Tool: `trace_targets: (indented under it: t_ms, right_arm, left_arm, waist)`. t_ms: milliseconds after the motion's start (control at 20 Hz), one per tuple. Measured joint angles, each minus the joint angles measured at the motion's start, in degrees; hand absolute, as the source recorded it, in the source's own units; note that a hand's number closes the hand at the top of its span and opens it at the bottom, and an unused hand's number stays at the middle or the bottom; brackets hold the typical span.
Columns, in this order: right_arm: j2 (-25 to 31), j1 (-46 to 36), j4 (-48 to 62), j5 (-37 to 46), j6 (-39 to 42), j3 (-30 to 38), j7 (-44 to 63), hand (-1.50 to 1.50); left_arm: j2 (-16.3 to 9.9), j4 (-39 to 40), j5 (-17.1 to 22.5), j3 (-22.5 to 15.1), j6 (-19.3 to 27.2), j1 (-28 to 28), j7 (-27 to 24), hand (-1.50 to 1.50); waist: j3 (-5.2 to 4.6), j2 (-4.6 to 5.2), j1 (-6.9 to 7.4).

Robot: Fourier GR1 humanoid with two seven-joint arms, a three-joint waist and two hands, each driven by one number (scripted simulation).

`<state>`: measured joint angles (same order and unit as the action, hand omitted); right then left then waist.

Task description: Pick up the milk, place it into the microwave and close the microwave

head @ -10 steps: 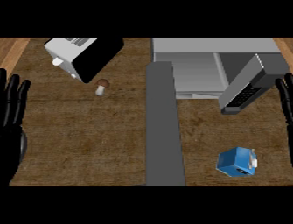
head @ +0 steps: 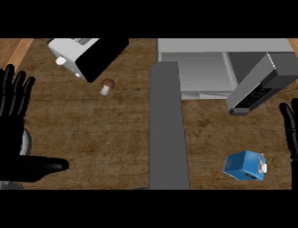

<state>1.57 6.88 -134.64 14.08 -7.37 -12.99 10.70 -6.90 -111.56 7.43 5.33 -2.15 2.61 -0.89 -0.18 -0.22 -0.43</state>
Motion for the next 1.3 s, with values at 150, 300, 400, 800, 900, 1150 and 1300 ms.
trace_targets:
  t_ms: [150,300,400,800,900,1150,1300]
  right_arm:
    - [-0.7,3.1,-1.8,2.2,-1.5,-5.0,2.0,-1.5]
    - [-1.1,5.5,-2.1,2.9,-3.5,-8.8,2.5,-1.5]
    - [-0.7,7.0,-2.1,3.3,-4.9,-9.9,2.4,-1.5]
    - [1.0,12.4,-0.8,5.7,-9.9,-10.9,0.2,-1.5]
    - [1.9,15.7,-0.6,5.7,-10.6,-11.4,-2.7,-1.5]
    - [2.6,19.4,2.7,6.0,-12.7,-11.8,-8.3,-1.5]
    - [2.8,19.7,5.8,4.1,-13.4,-9.8,-11.1,-1.5]
  left_arm:
    - [-0.7,0.2,2.3,1.8,-1.6,-1.9,-0.1,-1.5]
    - [-1.4,-1.8,4.4,3.2,-3.2,-4.6,0.6,-1.5]
    - [-2.4,-2.7,6.0,4.5,-4.7,-6.3,0.9,-1.5]
    - [-3.9,-7.6,11.8,8.6,-9.0,-12.4,1.8,-1.5]
    - [-4.4,-8.5,13.4,10.1,-9.8,-13.0,2.4,-1.5]
    - [-5.3,-9.8,16.9,13.7,-12.2,-15.1,3.2,-1.5]
    - [-5.0,-11.4,17.7,14.5,-13.2,-16.3,4.2,-1.5]
  waist:
    - [0.06,0.02,0.14]
    - [0.1,0.0,0.25]
    - [0.11,-0.03,0.26]
    - [0.15,0.0,0.39]
    - [0.17,0.0,0.31]
    - [0.18,0.05,0.35]
    - [0.19,0.09,0.42]
